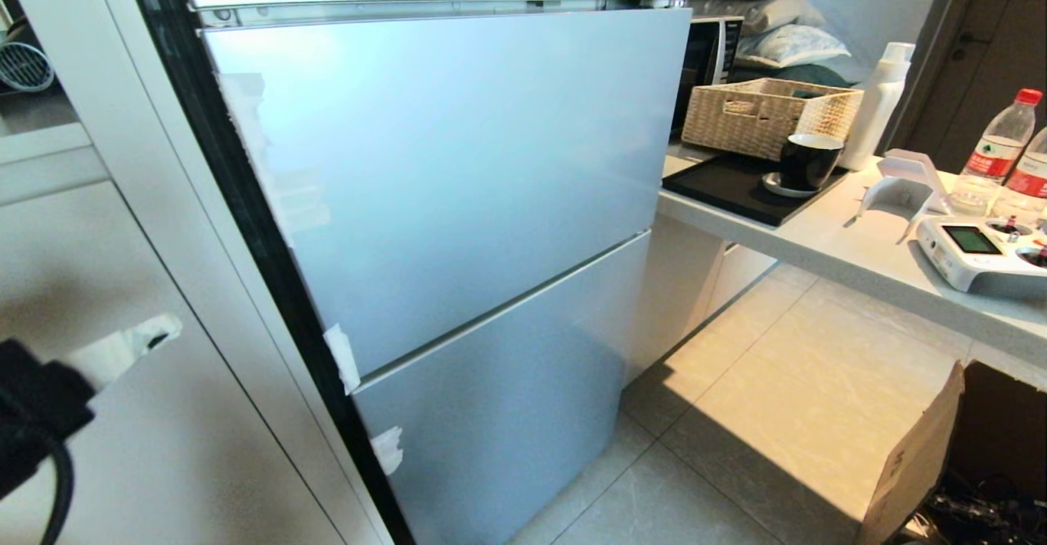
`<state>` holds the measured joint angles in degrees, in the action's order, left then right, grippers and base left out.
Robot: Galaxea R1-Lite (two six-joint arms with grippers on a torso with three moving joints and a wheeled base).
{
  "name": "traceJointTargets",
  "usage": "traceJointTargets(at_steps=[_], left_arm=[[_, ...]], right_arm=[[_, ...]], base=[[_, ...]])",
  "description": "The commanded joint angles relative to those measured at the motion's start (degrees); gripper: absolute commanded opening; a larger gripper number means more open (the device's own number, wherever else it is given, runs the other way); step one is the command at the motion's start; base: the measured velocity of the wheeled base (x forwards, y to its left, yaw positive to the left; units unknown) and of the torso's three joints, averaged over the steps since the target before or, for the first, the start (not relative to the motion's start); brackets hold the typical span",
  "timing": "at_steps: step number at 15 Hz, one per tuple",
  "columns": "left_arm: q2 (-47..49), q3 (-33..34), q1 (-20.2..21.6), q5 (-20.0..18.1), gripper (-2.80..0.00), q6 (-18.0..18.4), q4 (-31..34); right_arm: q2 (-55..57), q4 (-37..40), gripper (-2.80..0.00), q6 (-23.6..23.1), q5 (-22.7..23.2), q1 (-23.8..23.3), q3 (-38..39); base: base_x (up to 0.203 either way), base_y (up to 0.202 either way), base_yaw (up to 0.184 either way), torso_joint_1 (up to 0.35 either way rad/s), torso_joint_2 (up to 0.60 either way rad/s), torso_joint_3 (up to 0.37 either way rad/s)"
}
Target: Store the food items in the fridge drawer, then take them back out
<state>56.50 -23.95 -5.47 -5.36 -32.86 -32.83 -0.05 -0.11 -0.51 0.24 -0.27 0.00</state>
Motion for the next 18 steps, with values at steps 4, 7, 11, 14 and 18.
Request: traceJointTargets(at_steps=[4,7,11,14,18], left_arm=[[19.13,-9.17,0.13,8.92,-2.80,-7.69,-20.27],[22.37,-12.81,-0.72,8.68,-2.80,-14.51,-20.45],[24.45,-14.46,-3.07,6.86,-2.80,-20.07,-19.90],[24.80,-14.04,-5.58,6.94,-2.80,-20.48,-19.82],[22.18,-12.70,-7.13,7.20,-2.80,-20.40,-19.81]], right_arm=[[0.05,-0.07,-2.80,-0.02,0.02,0.00,0.00],[0.05,0.00,-2.80,-0.02,0.02,0.00,0.00],[0.05,0.00,-2.80,-0.02,0.02,0.00,0.00],[0.05,-0.07,-2.80,-0.02,0.02,0.00,0.00],[0.05,-0.07,-2.80,-0.02,0.02,0.00,0.00]], base=[[0.000,0.000,0.000,0.000,0.00,0.000],[0.000,0.000,0.000,0.000,0.00,0.000],[0.000,0.000,0.000,0.000,0.00,0.000],[0.000,0.000,0.000,0.000,0.00,0.000],[0.000,0.000,0.000,0.000,0.00,0.000]])
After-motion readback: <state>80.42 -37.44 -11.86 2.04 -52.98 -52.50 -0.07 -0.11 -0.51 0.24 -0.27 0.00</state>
